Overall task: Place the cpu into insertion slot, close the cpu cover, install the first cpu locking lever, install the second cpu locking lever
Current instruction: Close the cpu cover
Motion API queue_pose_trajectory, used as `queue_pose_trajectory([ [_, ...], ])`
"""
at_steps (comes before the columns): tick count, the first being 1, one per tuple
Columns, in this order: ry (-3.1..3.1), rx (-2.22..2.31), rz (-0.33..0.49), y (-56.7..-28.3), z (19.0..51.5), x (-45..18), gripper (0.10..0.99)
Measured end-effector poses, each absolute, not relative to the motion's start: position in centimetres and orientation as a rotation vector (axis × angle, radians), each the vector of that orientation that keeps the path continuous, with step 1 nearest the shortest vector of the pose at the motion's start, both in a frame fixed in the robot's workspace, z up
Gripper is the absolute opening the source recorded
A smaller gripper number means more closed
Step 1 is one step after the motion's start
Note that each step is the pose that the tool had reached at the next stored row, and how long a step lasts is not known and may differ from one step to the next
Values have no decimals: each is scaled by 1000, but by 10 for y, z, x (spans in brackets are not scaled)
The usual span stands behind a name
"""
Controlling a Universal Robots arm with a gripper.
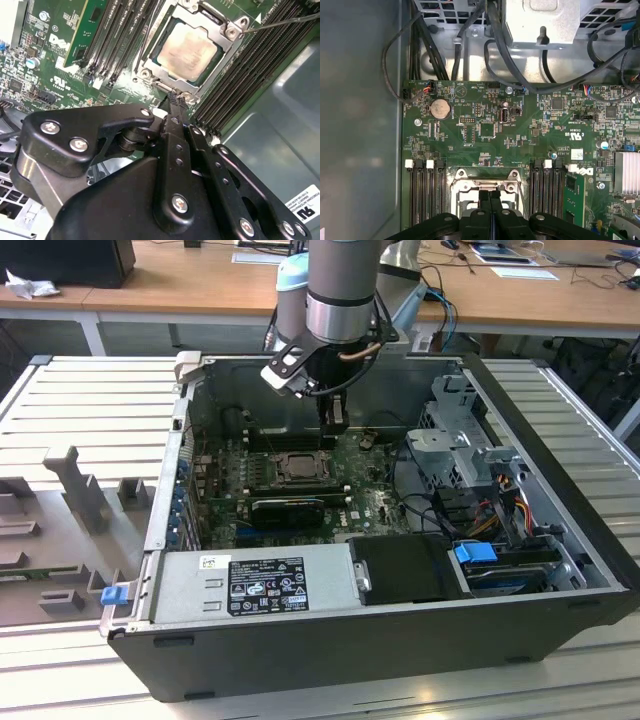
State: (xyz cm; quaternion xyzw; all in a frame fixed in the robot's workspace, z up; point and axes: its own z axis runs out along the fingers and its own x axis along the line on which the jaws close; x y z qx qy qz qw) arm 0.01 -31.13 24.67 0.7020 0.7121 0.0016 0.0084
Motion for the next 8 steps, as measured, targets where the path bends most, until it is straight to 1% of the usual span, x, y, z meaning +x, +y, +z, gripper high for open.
queue_pose_trajectory([
  [8,2233,2185,5,-311,239,-20,106],
])
